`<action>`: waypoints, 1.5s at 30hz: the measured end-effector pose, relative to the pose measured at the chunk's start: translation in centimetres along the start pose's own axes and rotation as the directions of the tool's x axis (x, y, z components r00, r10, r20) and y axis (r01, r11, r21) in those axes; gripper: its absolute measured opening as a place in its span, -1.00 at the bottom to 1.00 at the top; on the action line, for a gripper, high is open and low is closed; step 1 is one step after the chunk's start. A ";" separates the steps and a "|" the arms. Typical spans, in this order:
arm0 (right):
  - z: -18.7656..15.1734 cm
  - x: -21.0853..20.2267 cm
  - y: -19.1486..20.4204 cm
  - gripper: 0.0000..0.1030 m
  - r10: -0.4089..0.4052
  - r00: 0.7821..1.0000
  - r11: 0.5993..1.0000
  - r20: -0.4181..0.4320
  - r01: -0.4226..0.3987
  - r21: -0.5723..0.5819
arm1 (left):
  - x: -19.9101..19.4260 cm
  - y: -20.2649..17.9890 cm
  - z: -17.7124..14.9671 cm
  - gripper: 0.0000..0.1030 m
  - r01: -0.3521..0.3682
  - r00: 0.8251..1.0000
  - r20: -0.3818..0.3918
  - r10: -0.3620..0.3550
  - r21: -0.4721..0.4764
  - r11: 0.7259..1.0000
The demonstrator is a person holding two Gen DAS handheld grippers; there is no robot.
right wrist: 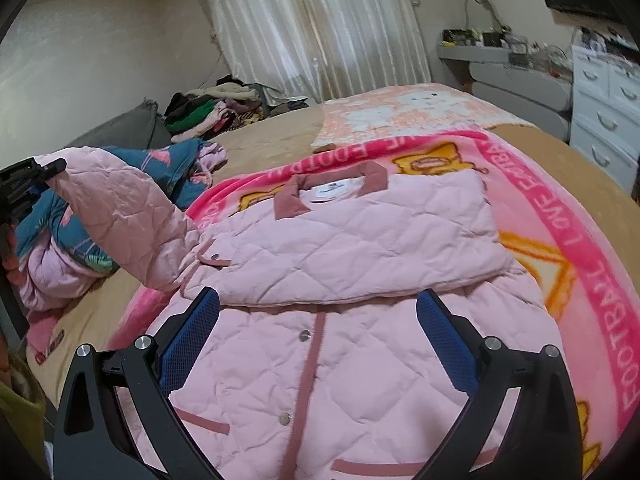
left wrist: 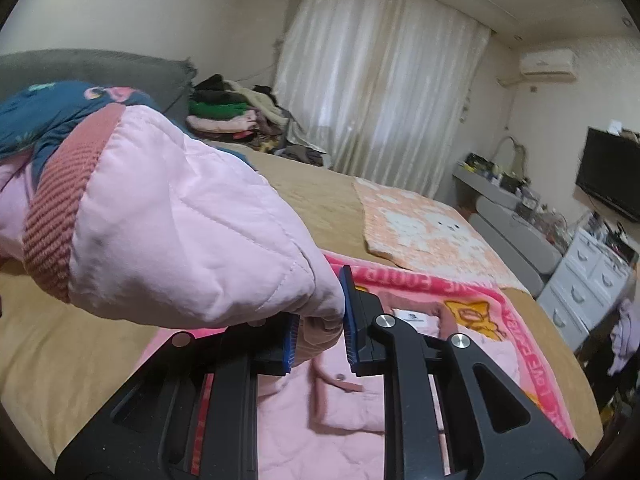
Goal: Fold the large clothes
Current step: 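Lift the held sleeve and swing it over the jacket front, then lower the sleeve onto the jacket front and open the left tool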
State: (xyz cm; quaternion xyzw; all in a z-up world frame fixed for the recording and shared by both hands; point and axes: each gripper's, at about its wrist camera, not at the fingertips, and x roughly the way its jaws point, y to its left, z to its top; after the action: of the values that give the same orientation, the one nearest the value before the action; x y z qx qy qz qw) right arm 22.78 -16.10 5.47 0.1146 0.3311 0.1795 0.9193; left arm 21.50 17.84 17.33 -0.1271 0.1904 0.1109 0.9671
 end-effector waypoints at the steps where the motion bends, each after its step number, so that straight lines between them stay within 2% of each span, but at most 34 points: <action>1: 0.0 -0.2 -0.7 0.91 0.005 1.000 1.000 -0.002 -0.005 0.018 | 0.2 -0.7 -0.1 -0.78 0.006 1.000 -0.003 -0.006 0.011 1.000; 10: -0.2 -1.2 -4.8 0.91 -0.046 0.999 0.996 0.019 0.045 0.076 | 3.3 -8.1 -2.7 -0.78 0.093 0.994 -0.067 -0.086 0.115 0.989; 14: -0.5 -1.5 -6.7 0.91 -0.065 0.998 0.992 0.022 0.063 0.109 | 4.9 -11.0 -4.3 -0.78 0.190 0.977 -0.127 -0.172 0.145 0.971; 18: -0.8 -1.6 -8.6 0.91 -0.085 0.996 0.985 0.017 0.081 0.151 | 6.3 -13.0 -5.9 -0.78 0.235 0.963 -0.178 -0.202 0.184 0.955; 26: -1.0 -2.2 -11.3 0.91 -0.121 0.992 0.970 0.020 0.114 0.215 | 8.4 -15.1 -10.1 -0.78 0.280 0.932 -0.298 -0.206 0.231 0.932; 32: -1.0 -2.9 -13.3 0.91 -0.154 0.988 0.948 0.027 0.140 0.287 | 9.9 -16.3 -15.4 -0.75 0.295 0.903 -0.396 -0.165 0.294 0.909; 35: -1.0 -3.3 -13.9 0.91 -0.167 0.985 0.940 0.027 0.151 0.306 | 10.2 -16.9 -17.0 -0.72 0.298 0.896 -0.421 -0.142 0.332 0.895; 37: -0.9 -3.6 -14.2 0.91 -0.178 0.984 0.936 0.029 0.160 0.315 | 10.3 -17.4 -18.0 -0.60 0.295 0.893 -0.435 -0.120 0.364 0.883; 39: -0.9 -3.7 -14.3 0.91 -0.182 0.983 0.932 0.031 0.162 0.323 | 10.4 -18.0 -18.9 -0.33 0.308 0.880 -0.461 -0.112 0.377 0.874; 40: -0.9 -3.8 -14.4 0.91 -0.184 0.982 0.931 0.031 0.164 0.327 | 10.4 -18.2 -19.4 0.13 0.320 0.871 -0.478 -0.112 0.379 0.868; 41: -0.9 -3.9 -14.3 0.91 -0.186 0.982 0.930 0.031 0.166 0.328 | 10.3 -18.5 -20.0 0.28 0.331 0.860 -0.498 -0.107 0.387 0.861; 45: -0.8 -4.1 -14.0 0.91 -0.188 0.982 0.933 0.032 0.168 0.317 | 9.8 -19.5 -22.1 0.30 0.329 0.855 -0.518 -0.044 0.474 0.817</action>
State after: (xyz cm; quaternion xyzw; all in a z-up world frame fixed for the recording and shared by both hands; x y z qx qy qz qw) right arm 22.85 -30.43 2.54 0.2339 0.3360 0.0372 0.9116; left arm 27.92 -5.28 -2.33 0.1120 0.4356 -0.0820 0.8894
